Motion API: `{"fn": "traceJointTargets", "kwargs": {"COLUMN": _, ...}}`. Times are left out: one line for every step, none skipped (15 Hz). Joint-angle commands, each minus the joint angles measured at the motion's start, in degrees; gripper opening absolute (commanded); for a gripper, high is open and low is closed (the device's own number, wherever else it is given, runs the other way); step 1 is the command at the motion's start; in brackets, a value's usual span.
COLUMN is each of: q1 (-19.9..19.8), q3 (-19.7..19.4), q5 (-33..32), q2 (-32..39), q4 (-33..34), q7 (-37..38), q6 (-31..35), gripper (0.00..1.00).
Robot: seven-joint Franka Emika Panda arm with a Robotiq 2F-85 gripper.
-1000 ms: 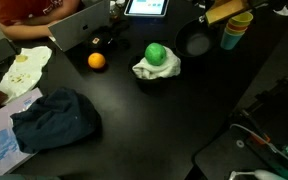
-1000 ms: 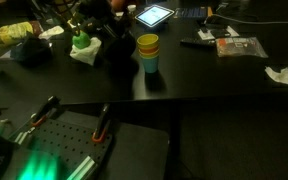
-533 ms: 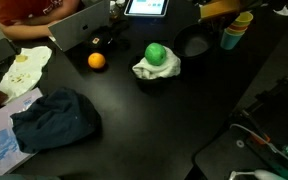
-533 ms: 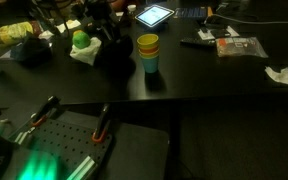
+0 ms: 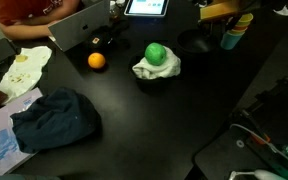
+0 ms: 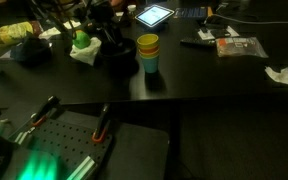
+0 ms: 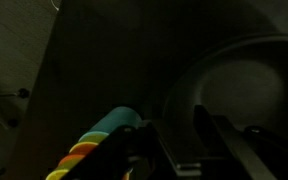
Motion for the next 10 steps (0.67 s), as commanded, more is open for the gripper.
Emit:
{"fn": "traceJointTargets", "kwargs": {"q1": 1.91, "q3": -1.15, "q5": 1.18, "q2": -0.69, "q4": 0.67, "q7": -0.7, "q6": -1.1, "gripper": 0.7}}
{"fn": "traceJointTargets", "kwargs": {"q1": 1.9, "q3": -0.9, "q5": 1.88, "q2": -1.13, "q4": 0.4, "q7": -1.11, "q6": -1.08, "gripper": 0.77}}
{"fn": "traceJointTargets", "kwargs": {"q1": 1.99, "q3": -0.96, "q5": 1.89, "q2": -1.46, "q4": 0.06, "q7": -1.02, "q6": -0.77, "gripper": 0.84}}
{"fn": "traceJointTargets", "kwargs": {"q1": 2.19, "q3": -1.3, "q5": 1.18, "q2": -1.58, "q4": -0.08, "q7": -0.58, "q6": -0.42, "gripper": 0.92}}
{"fn": "traceJointTargets", "kwargs": {"q1": 2.4, "q3": -1.65, "q5": 0.5, "q2": -1.77, "q4": 0.02, "q7": -0.09, "q6": -0.84, "gripper": 0.98}}
{"fn": "traceJointTargets", "kwargs": {"q1": 2.41, "q3": -1.42, "q5": 1.11, "q2": -2.3, "q4": 0.08, "q7": -0.71, "q6": -1.31, "gripper": 1.0}}
{"fn": "traceJointTargets", "kwargs": {"q1": 2.53, "q3": -1.12, "q5": 1.55, "q2": -2.95, "q4": 0.28, "q7": -1.49, "q6": -2.27, "gripper": 1.0}}
{"fn": "traceJointTargets", "kwargs": {"q1": 2.34, "q3": -0.2, "q5": 3.41, "q2": -3.67, "q4": 0.37, "q7": -3.51, "q6": -3.56, "gripper": 1.0}}
{"fn": "traceJointTargets", "kwargs": {"q1": 2.42, "q3": -1.3, "q5": 1.33, "q2": -1.02, "q4": 0.39, "q7": -1.0, "q6": -0.84, "gripper": 1.0}}
{"fn": "traceJointTargets", "kwargs": {"q1": 2.48, "q3": -1.24, "q5": 1.47, "q2": -1.23, "q4": 0.46, "q7": -1.21, "q6": -1.1, "gripper": 1.0}}
